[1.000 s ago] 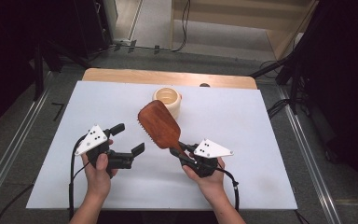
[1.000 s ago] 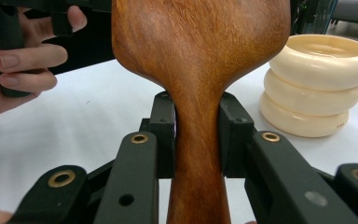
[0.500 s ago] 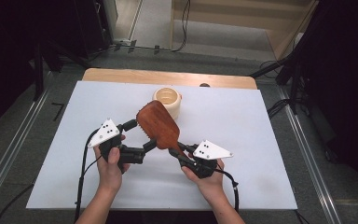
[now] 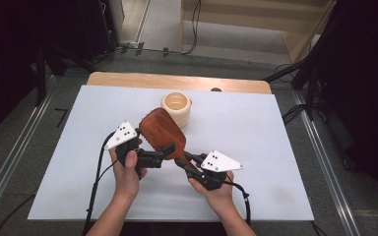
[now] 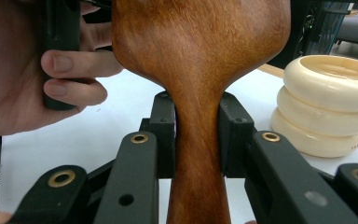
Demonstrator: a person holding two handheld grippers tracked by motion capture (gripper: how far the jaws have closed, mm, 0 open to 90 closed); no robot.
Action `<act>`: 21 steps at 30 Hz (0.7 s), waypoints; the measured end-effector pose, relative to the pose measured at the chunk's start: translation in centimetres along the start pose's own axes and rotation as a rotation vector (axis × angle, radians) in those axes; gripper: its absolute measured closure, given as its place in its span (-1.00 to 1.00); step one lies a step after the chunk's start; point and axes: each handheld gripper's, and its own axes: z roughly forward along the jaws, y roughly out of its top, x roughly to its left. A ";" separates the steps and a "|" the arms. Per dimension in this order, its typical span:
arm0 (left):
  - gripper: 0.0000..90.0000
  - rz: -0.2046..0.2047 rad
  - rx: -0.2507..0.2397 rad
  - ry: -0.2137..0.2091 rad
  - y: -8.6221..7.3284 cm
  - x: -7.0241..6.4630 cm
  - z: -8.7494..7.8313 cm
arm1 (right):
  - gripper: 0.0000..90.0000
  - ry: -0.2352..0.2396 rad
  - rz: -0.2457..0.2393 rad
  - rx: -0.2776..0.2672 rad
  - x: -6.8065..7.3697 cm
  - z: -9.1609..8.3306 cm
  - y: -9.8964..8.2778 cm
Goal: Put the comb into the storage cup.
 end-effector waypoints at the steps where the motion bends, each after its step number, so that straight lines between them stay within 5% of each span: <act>1: -1.00 -0.005 -0.001 -0.002 0.0 0.0 0.1 | 0.55 0.000 0.000 -0.001 0.0 0.0 0.0; 13: -0.98 -0.055 0.004 -0.010 0.2 -0.2 0.9 | 0.55 -0.012 -0.012 -0.012 0.4 0.2 0.0; 21: -0.56 -0.090 0.019 -0.003 0.5 -0.6 1.1 | 0.55 -0.022 -0.017 -0.028 0.7 0.1 0.0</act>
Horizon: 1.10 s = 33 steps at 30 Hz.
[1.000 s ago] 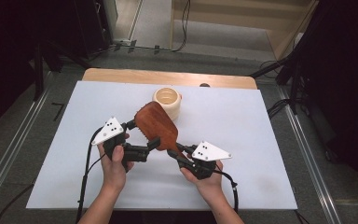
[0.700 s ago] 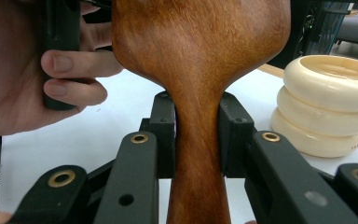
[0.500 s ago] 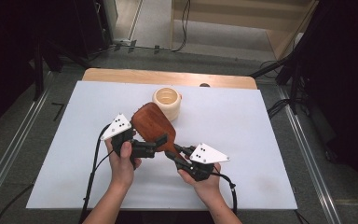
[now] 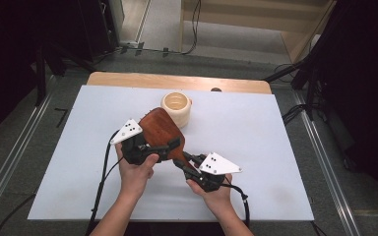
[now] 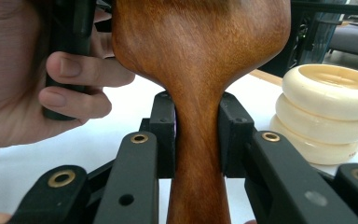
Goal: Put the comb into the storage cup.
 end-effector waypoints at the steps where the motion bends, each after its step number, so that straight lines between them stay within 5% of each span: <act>1: -0.49 -0.004 -0.001 -0.006 0.0 0.0 0.0 | 0.55 -0.001 0.002 0.000 0.0 0.0 0.0; 7: -0.13 -0.074 -0.006 -0.054 0.2 0.4 -0.1 | 0.55 -0.013 -0.007 -0.007 0.2 0.1 -0.1; 22: 0.17 -0.067 0.018 -0.134 0.5 -0.2 -0.1 | 0.53 -0.028 0.006 -0.011 0.3 0.3 -0.3; 33: 0.18 -0.022 0.020 -0.108 0.8 -0.3 0.0 | -0.59 0.002 0.098 0.003 -1.1 -0.4 0.1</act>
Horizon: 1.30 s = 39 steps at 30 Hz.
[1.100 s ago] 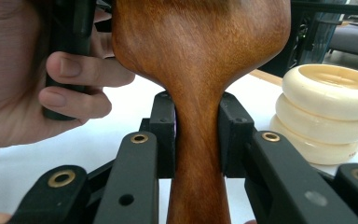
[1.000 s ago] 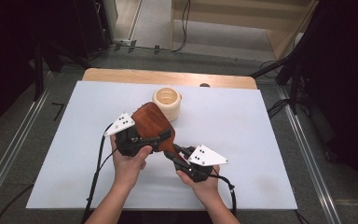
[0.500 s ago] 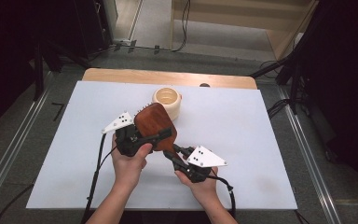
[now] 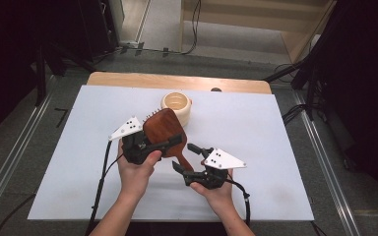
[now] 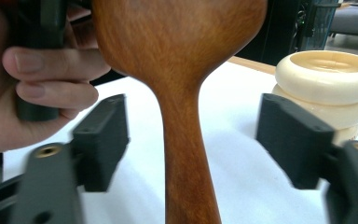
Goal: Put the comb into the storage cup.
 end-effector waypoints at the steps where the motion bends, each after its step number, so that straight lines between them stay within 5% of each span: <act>1: 0.18 0.000 0.000 0.002 0.0 0.0 0.0 | -0.66 -0.003 0.001 -0.006 -0.1 -0.1 0.0; 7: 0.18 0.002 0.000 0.004 -0.1 0.4 0.1 | -1.00 0.018 -0.002 -0.007 -0.7 -1.0 0.1; 39: 0.18 0.027 -0.036 0.039 1.3 1.4 -0.9 | -1.00 -0.099 -0.020 0.001 -5.0 -7.5 -3.2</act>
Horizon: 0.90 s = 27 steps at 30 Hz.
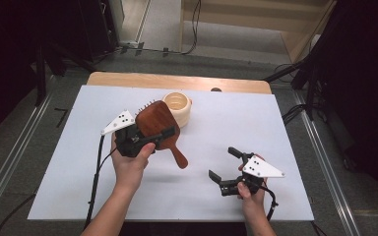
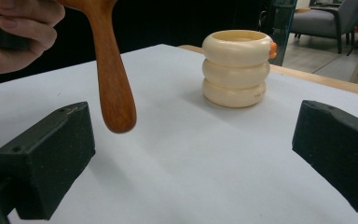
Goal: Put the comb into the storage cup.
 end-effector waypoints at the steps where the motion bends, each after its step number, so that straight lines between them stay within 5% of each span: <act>1: 0.18 0.001 0.000 0.002 0.1 0.0 0.0 | -1.00 -0.005 -0.001 0.003 -0.2 -0.2 -0.1; 27: 0.17 -0.003 -0.023 0.011 1.8 1.4 0.5 | -1.00 -0.087 0.012 0.016 -3.5 -5.2 -2.0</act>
